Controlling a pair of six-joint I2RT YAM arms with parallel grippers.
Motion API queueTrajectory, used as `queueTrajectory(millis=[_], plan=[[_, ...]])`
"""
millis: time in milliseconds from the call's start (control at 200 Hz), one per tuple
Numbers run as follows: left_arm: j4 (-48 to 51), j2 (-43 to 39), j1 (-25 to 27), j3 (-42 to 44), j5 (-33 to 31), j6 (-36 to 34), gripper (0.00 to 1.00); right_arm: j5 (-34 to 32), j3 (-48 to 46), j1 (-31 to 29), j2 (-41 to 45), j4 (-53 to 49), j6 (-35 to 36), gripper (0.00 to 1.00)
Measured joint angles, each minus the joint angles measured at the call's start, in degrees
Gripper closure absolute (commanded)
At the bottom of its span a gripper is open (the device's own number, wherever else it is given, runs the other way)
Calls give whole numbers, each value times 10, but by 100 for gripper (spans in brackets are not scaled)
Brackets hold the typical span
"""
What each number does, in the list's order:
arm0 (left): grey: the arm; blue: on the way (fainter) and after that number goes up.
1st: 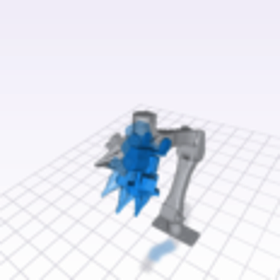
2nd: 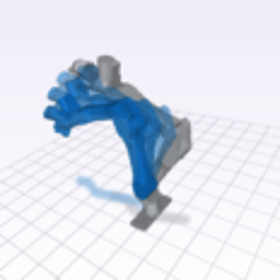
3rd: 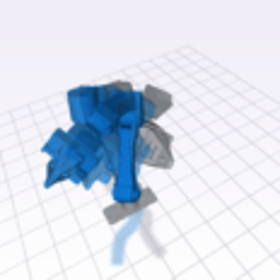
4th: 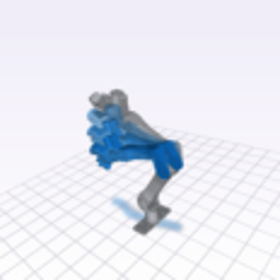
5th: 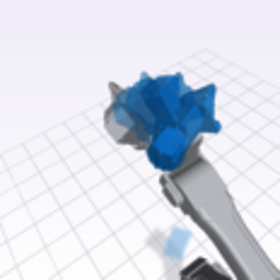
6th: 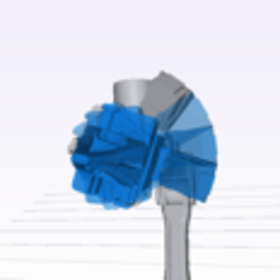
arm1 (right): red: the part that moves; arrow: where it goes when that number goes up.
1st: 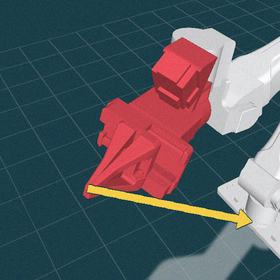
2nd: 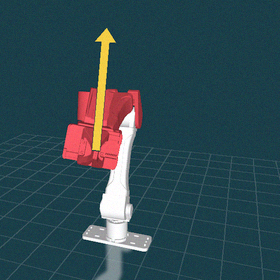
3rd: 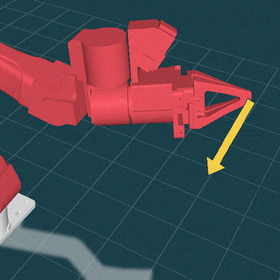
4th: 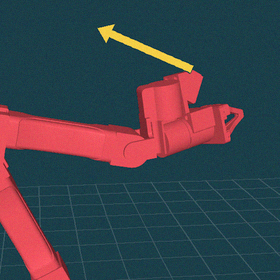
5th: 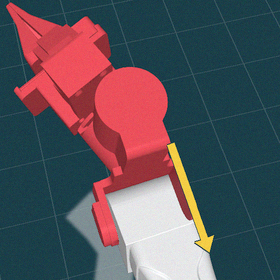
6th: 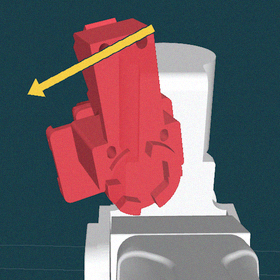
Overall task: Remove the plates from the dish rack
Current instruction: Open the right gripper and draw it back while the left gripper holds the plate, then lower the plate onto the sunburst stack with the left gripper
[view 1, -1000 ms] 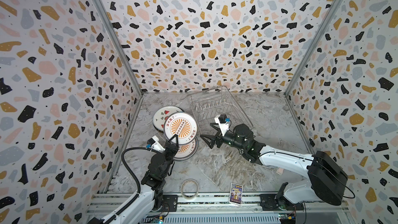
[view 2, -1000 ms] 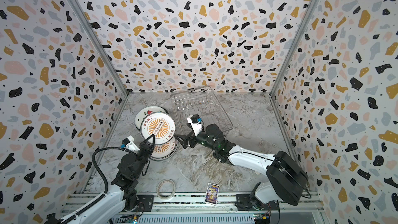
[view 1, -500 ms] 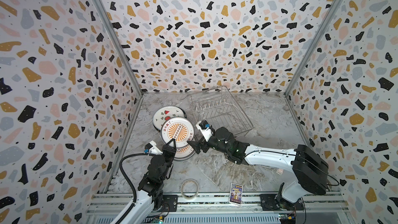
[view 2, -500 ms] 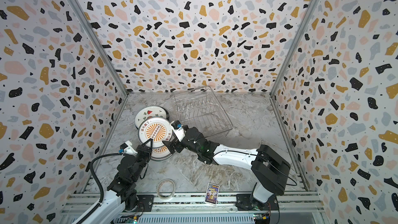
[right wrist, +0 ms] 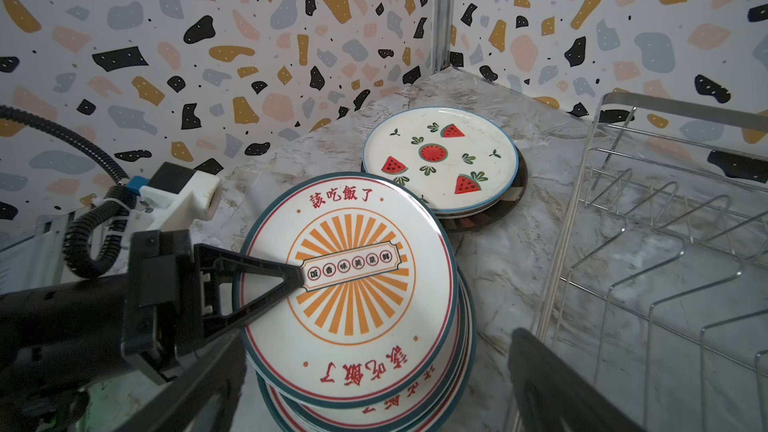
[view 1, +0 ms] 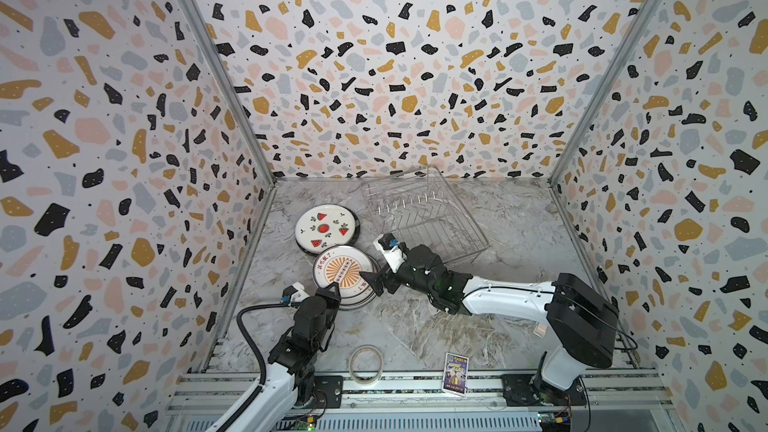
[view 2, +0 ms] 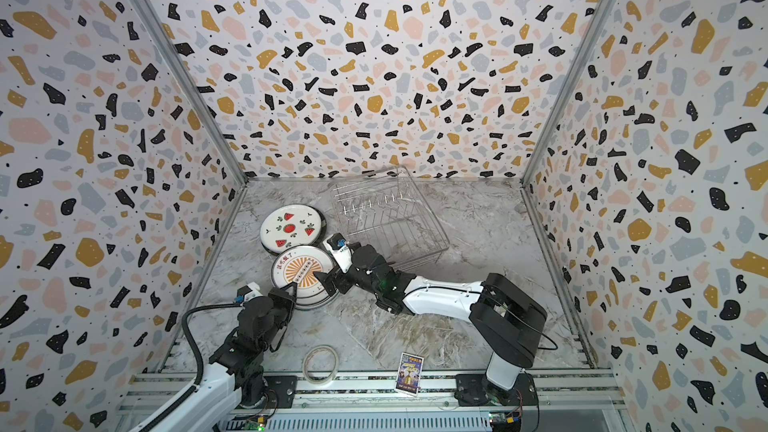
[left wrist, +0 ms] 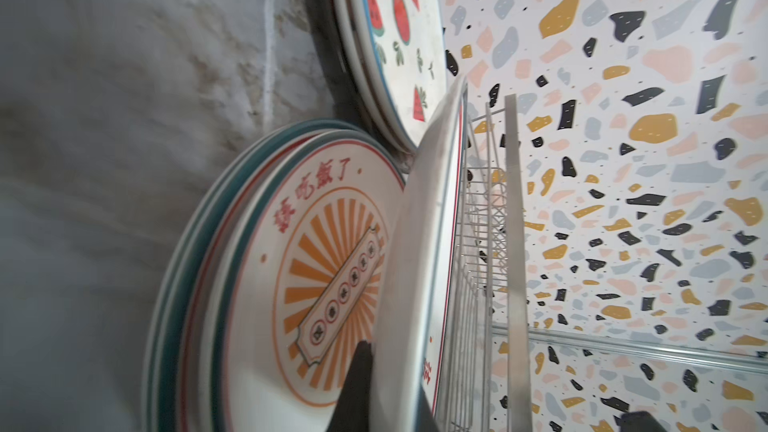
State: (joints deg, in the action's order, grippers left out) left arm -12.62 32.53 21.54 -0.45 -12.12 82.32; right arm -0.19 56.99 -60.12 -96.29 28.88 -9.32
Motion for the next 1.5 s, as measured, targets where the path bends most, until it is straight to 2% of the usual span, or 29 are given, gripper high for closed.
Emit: queueTrajectory(millis=[245, 335, 551, 661, 771, 916, 1171, 1352, 1502], plan=[[18, 16, 0, -1, 2, -2, 100, 0, 10, 0, -9, -3, 0, 0], [19, 21, 0, -1, 3, -2, 94, 0, 14, 0, -13, -4, 0, 0], [9, 41, 0, -4, 2, 1, 88, 0, 14, 0, -13, -3, 0, 0], [8, 46, 0, -6, 2, 1, 82, -1, 14, 0, -13, -2, 0, 0], [21, 44, 0, -8, 1, -2, 67, -1, 14, 0, -13, -2, 0, 0], [31, 27, 0, -13, -7, -7, 61, -4, 14, 0, -13, -2, 0, 0], [66, 3, 0, -24, -52, -23, 60, -7, 14, 0, -13, -2, 0, 0], [69, 28, 1, -24, -75, -33, 71, -8, 14, 0, -13, -1, 0, 0], [88, 28, 14, -40, -84, -49, 71, -8, 14, 0, -19, 0, 0, 0]])
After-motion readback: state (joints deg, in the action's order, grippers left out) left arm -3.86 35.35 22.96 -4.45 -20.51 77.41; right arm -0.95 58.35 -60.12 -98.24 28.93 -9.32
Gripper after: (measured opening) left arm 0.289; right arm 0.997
